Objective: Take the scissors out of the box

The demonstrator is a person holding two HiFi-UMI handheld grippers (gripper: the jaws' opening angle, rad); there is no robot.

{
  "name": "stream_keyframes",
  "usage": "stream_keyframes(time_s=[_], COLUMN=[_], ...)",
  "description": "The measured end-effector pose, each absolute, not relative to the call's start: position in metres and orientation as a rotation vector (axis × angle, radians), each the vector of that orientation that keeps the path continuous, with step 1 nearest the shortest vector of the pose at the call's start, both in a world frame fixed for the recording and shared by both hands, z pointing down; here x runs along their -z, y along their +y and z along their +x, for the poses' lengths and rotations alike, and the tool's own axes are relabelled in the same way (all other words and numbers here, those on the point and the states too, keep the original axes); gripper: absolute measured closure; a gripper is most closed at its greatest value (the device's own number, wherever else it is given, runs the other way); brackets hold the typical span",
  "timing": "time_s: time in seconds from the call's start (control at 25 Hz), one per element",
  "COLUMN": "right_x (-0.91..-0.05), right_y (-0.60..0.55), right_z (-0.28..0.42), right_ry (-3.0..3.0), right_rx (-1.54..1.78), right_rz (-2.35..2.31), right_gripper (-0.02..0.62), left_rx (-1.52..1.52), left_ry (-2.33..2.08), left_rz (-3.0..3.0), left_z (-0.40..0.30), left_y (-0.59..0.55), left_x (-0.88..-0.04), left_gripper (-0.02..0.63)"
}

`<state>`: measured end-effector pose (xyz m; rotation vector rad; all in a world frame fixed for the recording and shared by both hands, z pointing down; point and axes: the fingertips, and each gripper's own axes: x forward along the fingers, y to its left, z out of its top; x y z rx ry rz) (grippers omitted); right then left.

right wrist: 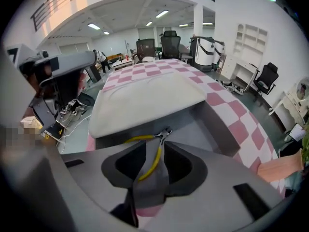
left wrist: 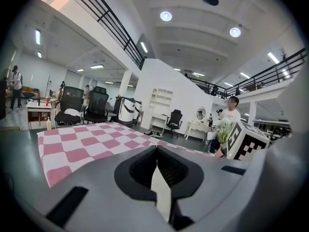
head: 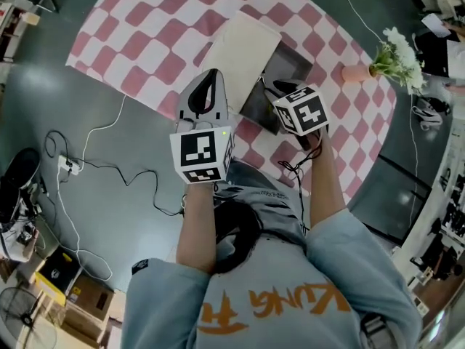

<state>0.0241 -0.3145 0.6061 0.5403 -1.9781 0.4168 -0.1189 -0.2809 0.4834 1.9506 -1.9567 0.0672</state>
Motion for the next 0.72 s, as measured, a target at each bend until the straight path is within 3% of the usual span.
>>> stream_keyframes(time_s=[0.72], right_x=[-0.641], right_y=[-0.314], right_z=[0.021], right_ry=[-1.716], right_rx=[-0.386], right_rz=[0.434], right_gripper=[0.482], left_rx=[-0.037], left_ry=[-1.974], left_rz=[1.884], left_z=[-0.146], left_y=[-0.273], left_x=[-0.497], left_gripper=[0.586])
